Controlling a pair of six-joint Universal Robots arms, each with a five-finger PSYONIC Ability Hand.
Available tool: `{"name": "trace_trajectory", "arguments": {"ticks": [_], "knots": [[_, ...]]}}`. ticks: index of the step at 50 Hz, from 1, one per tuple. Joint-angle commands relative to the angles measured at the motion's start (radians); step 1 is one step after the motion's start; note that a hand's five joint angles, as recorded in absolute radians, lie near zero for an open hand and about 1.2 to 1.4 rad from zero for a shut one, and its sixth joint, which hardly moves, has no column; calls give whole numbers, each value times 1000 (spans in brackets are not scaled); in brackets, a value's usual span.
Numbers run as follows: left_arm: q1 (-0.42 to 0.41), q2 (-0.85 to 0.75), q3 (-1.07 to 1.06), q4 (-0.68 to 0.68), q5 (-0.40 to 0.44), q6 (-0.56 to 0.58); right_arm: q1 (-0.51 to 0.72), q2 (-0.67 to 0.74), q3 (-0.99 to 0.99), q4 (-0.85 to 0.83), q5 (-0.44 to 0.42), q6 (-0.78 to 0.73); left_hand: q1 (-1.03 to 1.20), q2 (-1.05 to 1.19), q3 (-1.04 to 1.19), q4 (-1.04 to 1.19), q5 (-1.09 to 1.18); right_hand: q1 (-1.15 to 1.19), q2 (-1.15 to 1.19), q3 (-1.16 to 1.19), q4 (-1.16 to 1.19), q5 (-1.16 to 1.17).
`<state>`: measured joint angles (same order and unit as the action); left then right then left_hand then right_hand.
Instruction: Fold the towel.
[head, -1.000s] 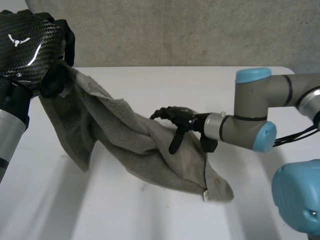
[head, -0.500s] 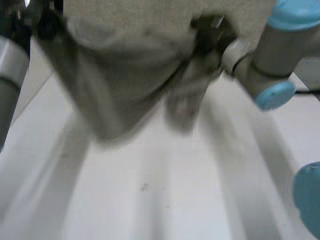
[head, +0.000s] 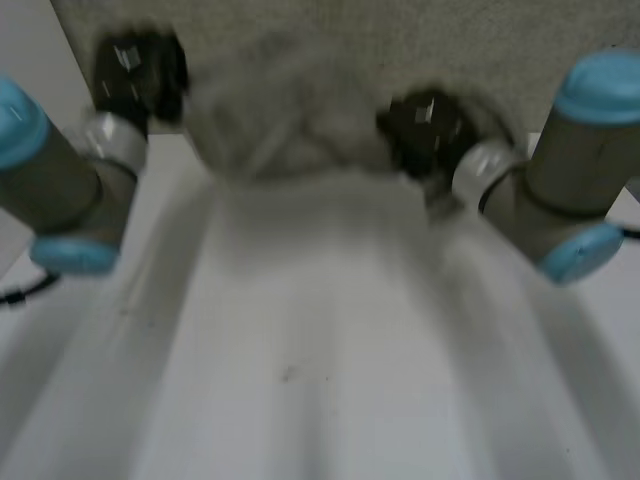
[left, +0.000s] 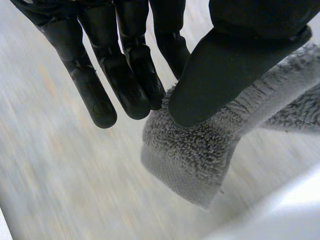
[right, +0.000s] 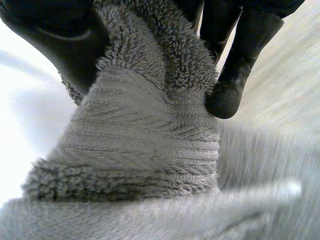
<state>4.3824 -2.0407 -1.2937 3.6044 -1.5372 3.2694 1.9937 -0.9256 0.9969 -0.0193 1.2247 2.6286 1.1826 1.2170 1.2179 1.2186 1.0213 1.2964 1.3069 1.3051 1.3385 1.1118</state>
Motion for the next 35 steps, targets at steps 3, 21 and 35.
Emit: {"name": "trace_trajectory", "arguments": {"ticks": [3, 21, 35], "knots": [[8, -93, -277, 31, 2, 7, 0, 105, 273, 9, 22, -119, 214, 179, 178, 178, 200, -39, -49, -47, -81, -29], [32, 168, -440, 25, 2, 3, -52, -208, 514, -60, 94, 33, 214, 179, 178, 178, 200, -1122, -1132, -1131, -1164, -1112], [31, 229, -553, 88, 0, 6, -182, -257, 402, 100, 78, 217, 214, 179, 178, 178, 200, -1059, -1069, -1067, -1101, -1049]]}}
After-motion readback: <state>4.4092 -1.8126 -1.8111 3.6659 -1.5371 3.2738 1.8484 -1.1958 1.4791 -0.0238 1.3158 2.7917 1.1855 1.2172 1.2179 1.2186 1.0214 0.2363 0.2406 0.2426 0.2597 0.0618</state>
